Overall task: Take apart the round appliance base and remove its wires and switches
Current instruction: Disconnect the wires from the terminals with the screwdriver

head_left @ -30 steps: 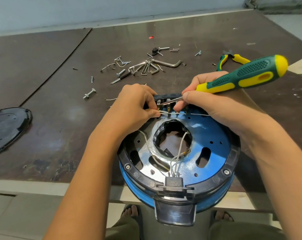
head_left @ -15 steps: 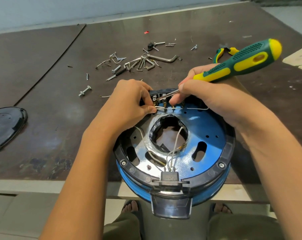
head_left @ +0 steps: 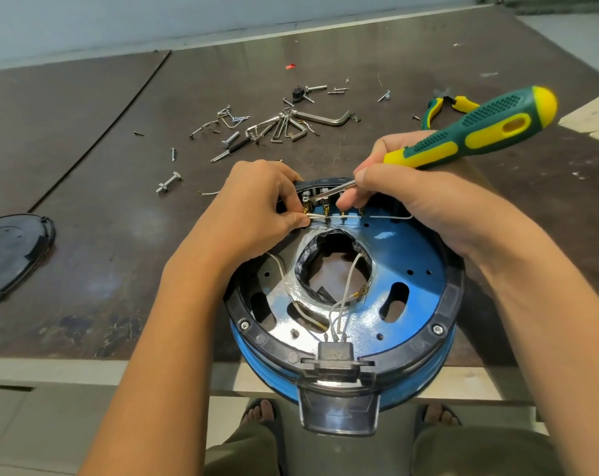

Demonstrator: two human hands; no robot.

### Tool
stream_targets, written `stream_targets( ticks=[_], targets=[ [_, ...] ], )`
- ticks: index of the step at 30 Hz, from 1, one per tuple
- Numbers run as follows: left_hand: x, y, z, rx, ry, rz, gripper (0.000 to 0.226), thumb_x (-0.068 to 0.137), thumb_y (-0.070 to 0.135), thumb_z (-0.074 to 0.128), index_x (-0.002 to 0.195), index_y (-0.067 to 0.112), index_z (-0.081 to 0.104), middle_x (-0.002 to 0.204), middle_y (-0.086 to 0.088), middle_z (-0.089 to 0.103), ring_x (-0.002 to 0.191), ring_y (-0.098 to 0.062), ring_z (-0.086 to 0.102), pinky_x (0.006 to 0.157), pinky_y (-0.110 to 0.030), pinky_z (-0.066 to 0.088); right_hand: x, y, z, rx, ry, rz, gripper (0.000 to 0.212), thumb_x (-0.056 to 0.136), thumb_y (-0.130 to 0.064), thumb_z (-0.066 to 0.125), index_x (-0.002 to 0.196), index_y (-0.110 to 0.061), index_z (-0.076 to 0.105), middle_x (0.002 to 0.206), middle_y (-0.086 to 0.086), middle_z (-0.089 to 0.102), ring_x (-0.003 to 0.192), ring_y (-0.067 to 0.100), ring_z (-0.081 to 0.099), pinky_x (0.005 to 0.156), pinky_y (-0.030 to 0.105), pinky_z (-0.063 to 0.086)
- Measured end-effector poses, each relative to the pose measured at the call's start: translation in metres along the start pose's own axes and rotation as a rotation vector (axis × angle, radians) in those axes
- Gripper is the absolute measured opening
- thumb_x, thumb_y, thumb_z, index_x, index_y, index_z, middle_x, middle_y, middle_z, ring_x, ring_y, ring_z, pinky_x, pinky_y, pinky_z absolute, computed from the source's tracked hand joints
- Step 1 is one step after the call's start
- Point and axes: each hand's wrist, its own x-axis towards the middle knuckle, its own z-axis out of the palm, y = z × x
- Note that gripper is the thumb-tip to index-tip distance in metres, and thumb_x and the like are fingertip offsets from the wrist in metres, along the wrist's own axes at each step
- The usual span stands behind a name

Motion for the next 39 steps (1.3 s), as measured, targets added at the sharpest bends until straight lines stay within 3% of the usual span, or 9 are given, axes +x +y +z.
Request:
stream_targets(
  ticks=[2,6,14,18,21,25,33,37,39],
  targets=[
    [0.001,-0.001,0.000,0.003,-0.002,0.009,0.009,0.079,0.024,0.082,0.072,0.020,0.078,0.120,0.006,0.064,0.102,-0.009,0.059,0.084,-0.019,0.042,0.011,0.001,-0.002,0.122,0.160,0.024,0.011,0.095,-0.002,0.060,0.085,0.000,0.062,0.089,0.016,0.078,0.096,0.028,0.075,0.090,0.039,0.059],
    [0.002,-0.002,0.000,0.010,-0.004,0.043,0.010,0.078,0.019,0.083,0.070,0.018,0.077,0.118,0.014,0.063,0.099,-0.006,0.060,0.075,0.000,0.034,0.012,0.014,-0.005,0.118,0.182,0.003,0.011,0.093,-0.009,0.065,0.083,-0.005,0.065,0.083,0.007,0.079,0.087,0.017,0.078,0.077,0.026,0.059],
    [0.003,-0.004,0.000,0.012,-0.009,0.051,0.011,0.079,0.021,0.082,0.070,0.019,0.076,0.118,0.016,0.062,0.101,-0.004,0.058,0.077,-0.002,0.035,0.015,0.011,-0.001,0.111,0.215,0.030,0.011,0.085,-0.010,0.063,0.075,-0.007,0.064,0.080,0.006,0.079,0.089,0.024,0.076,0.089,0.042,0.060],
    [0.002,-0.002,0.000,0.011,-0.024,0.056,0.012,0.079,0.022,0.082,0.070,0.018,0.076,0.119,0.015,0.062,0.101,-0.006,0.060,0.083,-0.018,0.043,0.019,0.004,-0.001,0.102,0.216,0.076,0.014,0.082,-0.014,0.064,0.069,-0.012,0.059,0.082,0.005,0.080,0.078,0.017,0.072,0.077,0.034,0.053],
    [0.002,-0.002,0.000,0.003,-0.026,0.051,0.012,0.079,0.022,0.082,0.070,0.017,0.076,0.118,0.015,0.062,0.100,-0.007,0.060,0.086,-0.022,0.045,0.024,-0.004,0.002,-0.028,0.087,0.154,0.025,0.089,-0.011,0.063,0.067,-0.010,0.052,0.101,0.003,0.077,0.083,0.022,0.063,0.071,0.026,0.048],
    [0.002,-0.002,0.000,-0.009,-0.024,0.044,0.013,0.079,0.022,0.082,0.068,0.019,0.075,0.116,0.018,0.060,0.101,-0.007,0.060,0.089,-0.026,0.047,0.020,0.002,0.000,0.105,0.248,0.142,0.016,0.082,-0.012,0.062,0.066,-0.014,0.059,0.080,0.006,0.079,0.089,0.028,0.072,0.091,0.045,0.058],
    [0.002,-0.003,0.001,-0.003,-0.023,0.052,0.012,0.078,0.022,0.082,0.069,0.019,0.076,0.121,0.015,0.062,0.104,-0.006,0.059,0.088,-0.021,0.044,0.017,-0.002,0.001,0.123,0.231,0.164,0.014,0.087,-0.008,0.059,0.074,-0.009,0.059,0.081,0.009,0.079,0.098,0.035,0.072,0.097,0.049,0.057],
    [0.002,-0.004,0.000,-0.010,-0.029,0.051,0.012,0.078,0.022,0.083,0.069,0.019,0.076,0.121,0.015,0.062,0.105,-0.006,0.059,0.086,-0.017,0.043,0.017,-0.010,0.001,0.126,0.228,0.145,0.019,0.088,-0.005,0.058,0.070,-0.009,0.056,0.084,0.011,0.079,0.102,0.038,0.071,0.096,0.046,0.058],
    [0.001,-0.004,0.000,-0.013,-0.037,0.050,0.012,0.078,0.021,0.083,0.068,0.019,0.075,0.122,0.014,0.061,0.105,-0.006,0.059,0.087,-0.018,0.043,0.016,-0.013,0.003,0.134,0.107,0.208,0.027,0.094,-0.002,0.056,0.069,-0.009,0.050,0.108,0.021,0.076,0.116,0.043,0.064,0.088,0.031,0.058]
  ],
)
